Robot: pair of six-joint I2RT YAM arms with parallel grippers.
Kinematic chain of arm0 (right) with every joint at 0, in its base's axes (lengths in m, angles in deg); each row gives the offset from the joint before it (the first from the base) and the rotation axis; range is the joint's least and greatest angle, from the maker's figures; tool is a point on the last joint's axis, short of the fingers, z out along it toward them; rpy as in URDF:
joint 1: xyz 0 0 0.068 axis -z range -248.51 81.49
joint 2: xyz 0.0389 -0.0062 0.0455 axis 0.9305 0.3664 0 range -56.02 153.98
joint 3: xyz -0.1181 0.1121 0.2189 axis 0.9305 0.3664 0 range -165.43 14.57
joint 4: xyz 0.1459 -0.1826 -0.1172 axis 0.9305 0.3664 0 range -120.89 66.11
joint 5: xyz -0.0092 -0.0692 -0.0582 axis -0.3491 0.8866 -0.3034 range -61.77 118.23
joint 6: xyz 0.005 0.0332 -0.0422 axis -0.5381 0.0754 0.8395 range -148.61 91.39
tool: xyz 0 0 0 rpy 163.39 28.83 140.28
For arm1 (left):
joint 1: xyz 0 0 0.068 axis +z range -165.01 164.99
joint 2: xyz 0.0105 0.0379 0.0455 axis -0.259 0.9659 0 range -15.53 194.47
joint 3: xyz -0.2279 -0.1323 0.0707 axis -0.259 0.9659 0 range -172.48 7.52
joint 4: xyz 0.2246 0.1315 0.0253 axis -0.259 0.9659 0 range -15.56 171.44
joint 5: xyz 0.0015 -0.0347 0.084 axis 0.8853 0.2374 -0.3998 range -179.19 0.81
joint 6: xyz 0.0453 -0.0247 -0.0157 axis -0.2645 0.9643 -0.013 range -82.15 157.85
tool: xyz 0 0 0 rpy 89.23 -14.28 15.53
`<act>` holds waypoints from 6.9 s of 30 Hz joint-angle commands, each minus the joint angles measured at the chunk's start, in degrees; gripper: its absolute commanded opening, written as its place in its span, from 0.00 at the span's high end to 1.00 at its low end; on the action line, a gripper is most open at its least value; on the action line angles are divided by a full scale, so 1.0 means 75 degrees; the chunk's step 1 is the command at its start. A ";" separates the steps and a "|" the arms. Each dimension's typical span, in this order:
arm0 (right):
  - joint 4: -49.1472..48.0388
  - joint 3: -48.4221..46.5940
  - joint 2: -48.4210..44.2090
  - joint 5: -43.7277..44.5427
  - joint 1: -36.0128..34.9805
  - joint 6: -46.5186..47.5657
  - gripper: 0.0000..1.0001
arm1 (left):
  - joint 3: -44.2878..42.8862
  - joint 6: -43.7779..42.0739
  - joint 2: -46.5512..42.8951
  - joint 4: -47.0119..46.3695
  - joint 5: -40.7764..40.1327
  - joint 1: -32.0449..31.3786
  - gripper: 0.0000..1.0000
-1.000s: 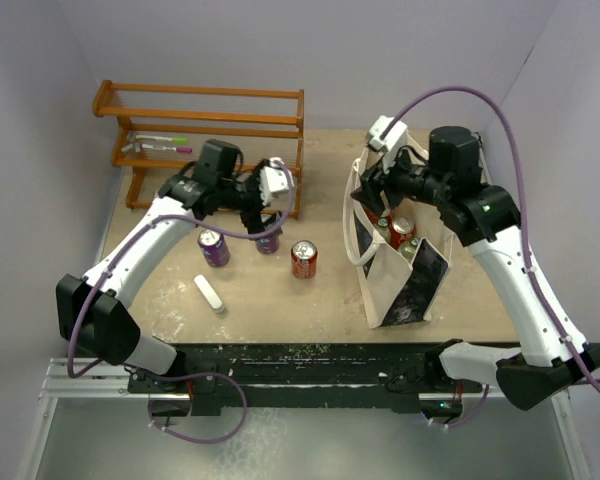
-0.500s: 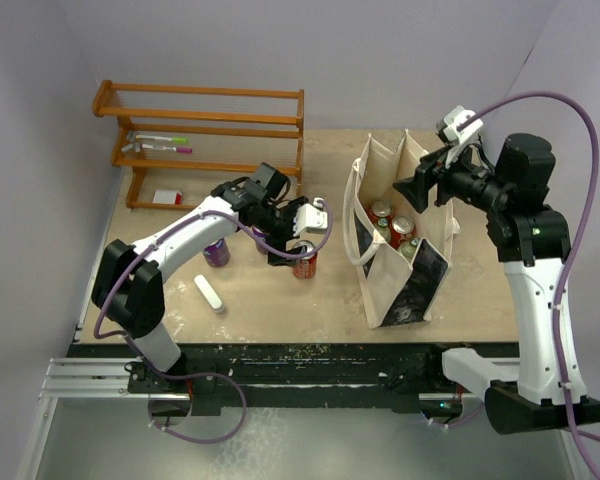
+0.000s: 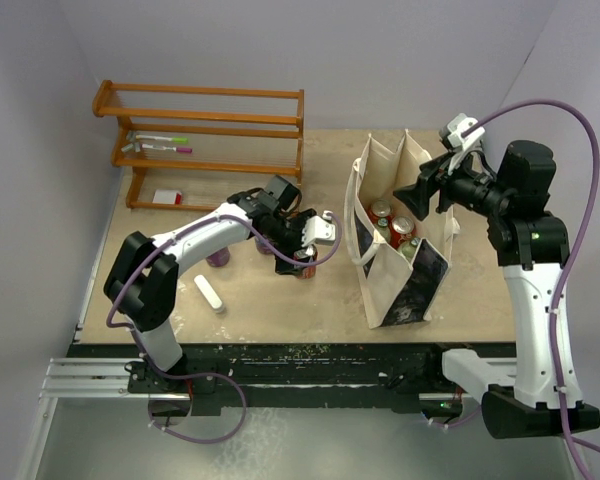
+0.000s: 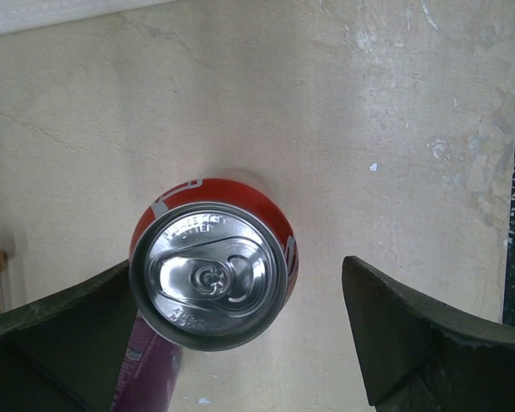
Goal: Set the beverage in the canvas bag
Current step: Pick up the drink from the center of the board, then place the drink in the canvas bag.
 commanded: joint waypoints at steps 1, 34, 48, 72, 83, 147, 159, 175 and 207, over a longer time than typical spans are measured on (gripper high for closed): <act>-0.0102 -0.0092 0.0191 -0.0382 0.0012 0.0120 0.23 | 0.0303 0.0240 -0.0388 -0.0414 0.0566 -0.0019 0.03; 0.1239 -0.1280 0.4265 0.3036 -0.5850 0.2612 0.15 | 0.0368 0.3046 -0.3816 -0.1350 0.1132 0.4937 0.01; 0.0836 -0.0389 0.5488 0.3623 -0.5932 0.2212 0.09 | 0.0507 0.3135 -0.3740 -0.1454 0.1502 0.4939 0.01; 0.0379 0.0234 0.5682 0.3116 -0.5932 0.1934 0.40 | 0.0540 0.3219 -0.3680 -0.1512 0.1718 0.4937 0.01; 0.0519 -0.0249 0.4936 0.2668 -0.5932 0.1706 0.99 | 0.0534 0.3208 -0.3573 -0.1552 0.1768 0.4937 0.01; 0.1664 -0.2359 0.0929 0.2053 -0.0595 0.0807 1.00 | -0.1678 0.5272 -0.1386 -0.2424 0.2561 0.1359 0.09; 0.1475 -0.1507 0.0786 0.1828 -0.0336 0.0820 1.00 | -0.3684 0.7626 -0.0282 -0.2309 0.1542 0.0023 0.13; 0.1917 -0.1193 0.0769 0.1183 -0.0249 0.1530 1.00 | -0.4181 0.9464 0.0678 -0.2431 0.0508 -0.0234 0.34; 0.4512 -0.1006 0.1727 -0.0306 -0.0366 0.3514 1.00 | -0.3392 0.8979 0.0643 -0.3277 0.1490 -0.0253 0.70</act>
